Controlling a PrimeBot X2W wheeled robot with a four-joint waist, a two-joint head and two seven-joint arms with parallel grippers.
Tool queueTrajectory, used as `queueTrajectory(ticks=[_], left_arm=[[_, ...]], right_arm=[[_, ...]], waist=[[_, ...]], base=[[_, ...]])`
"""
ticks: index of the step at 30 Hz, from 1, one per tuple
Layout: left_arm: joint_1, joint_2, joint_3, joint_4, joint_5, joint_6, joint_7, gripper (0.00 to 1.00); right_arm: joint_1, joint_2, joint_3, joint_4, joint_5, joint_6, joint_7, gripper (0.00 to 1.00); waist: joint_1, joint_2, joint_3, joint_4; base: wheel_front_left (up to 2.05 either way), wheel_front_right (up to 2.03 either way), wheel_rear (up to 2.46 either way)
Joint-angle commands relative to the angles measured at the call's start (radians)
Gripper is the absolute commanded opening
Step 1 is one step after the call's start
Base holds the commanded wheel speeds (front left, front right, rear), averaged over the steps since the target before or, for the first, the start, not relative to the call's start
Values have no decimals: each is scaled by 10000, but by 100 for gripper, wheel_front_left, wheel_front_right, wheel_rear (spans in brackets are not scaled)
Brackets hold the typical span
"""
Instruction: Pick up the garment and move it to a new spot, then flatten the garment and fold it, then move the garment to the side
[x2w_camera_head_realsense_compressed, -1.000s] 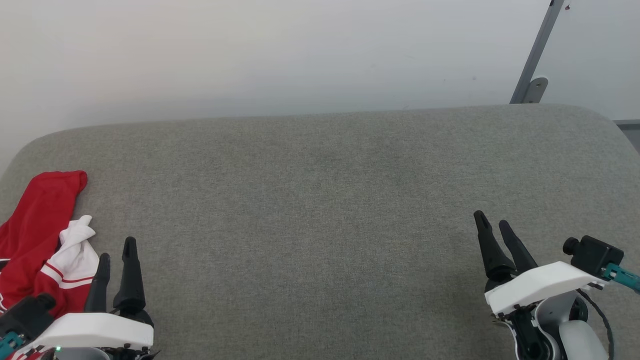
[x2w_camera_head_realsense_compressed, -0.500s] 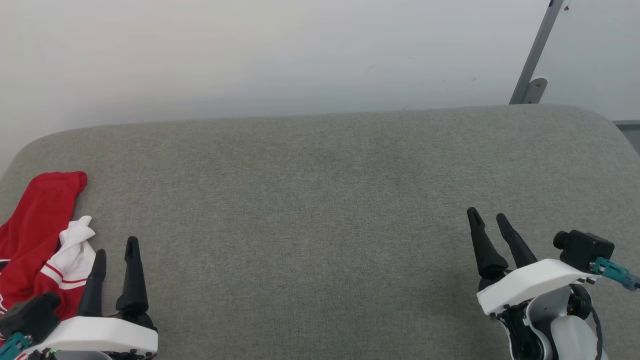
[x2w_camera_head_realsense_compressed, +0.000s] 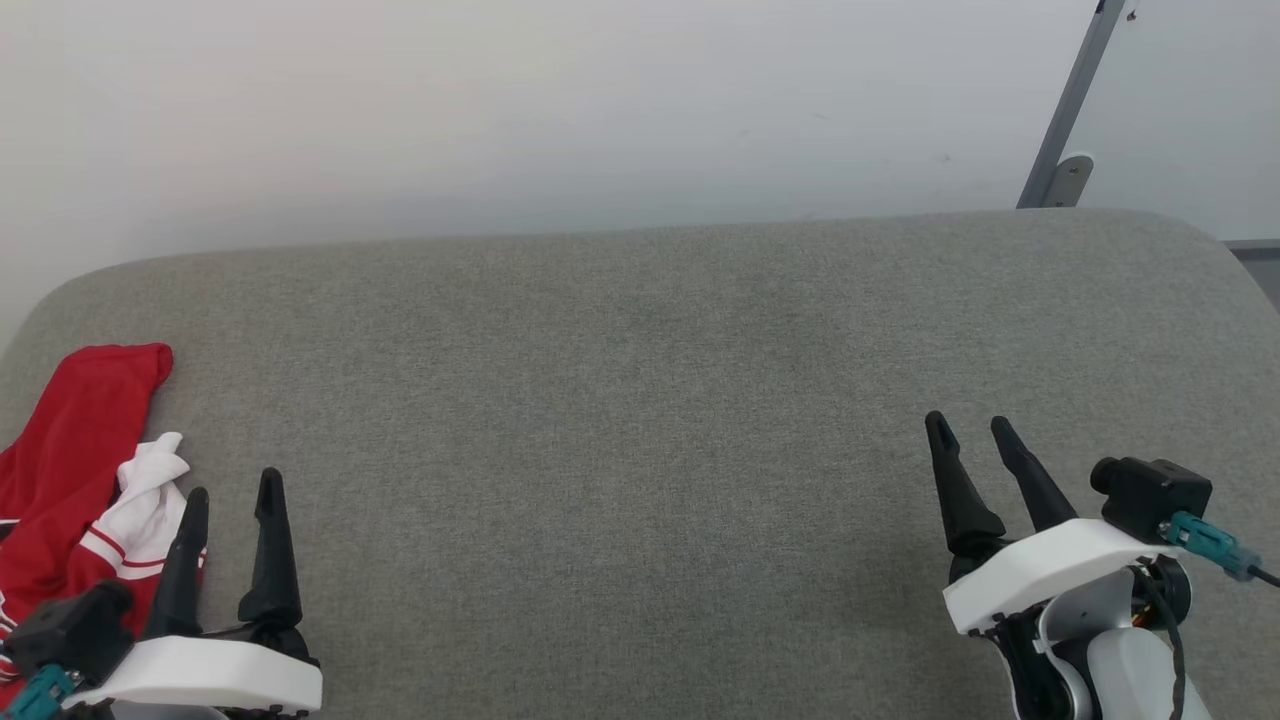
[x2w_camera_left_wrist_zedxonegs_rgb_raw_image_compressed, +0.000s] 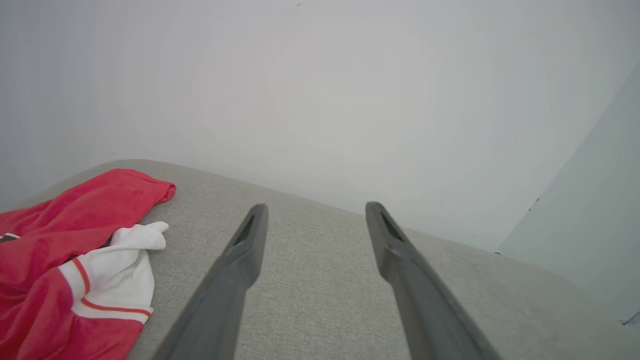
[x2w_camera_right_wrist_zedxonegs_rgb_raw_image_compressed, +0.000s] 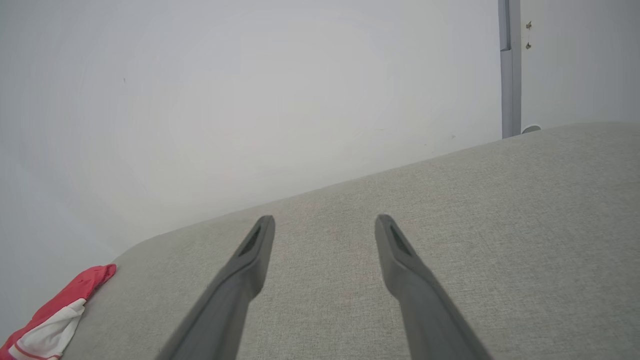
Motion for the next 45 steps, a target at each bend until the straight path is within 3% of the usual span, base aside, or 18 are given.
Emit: queueTrajectory(ticks=[1,33,45], left_arm=[[95,83,-19,-110,199,-29,-91,100],[229,356,-216,-222,2401,-126,-702,100],[198,338,-293,-144,2279,-126,-696,100]], right_arm=[[-163,12,39,-98,-215,18,-95,100],[-281,45,192,-158,-2594,12,-648,100],[-269,51,37,-170,-2694,12,-673,100]], waist=[[0,0,2,4],[0,0,-5,-36],[0,0,16,-26]], base=[[0,0,0],[0,0,0],[0,0,0]])
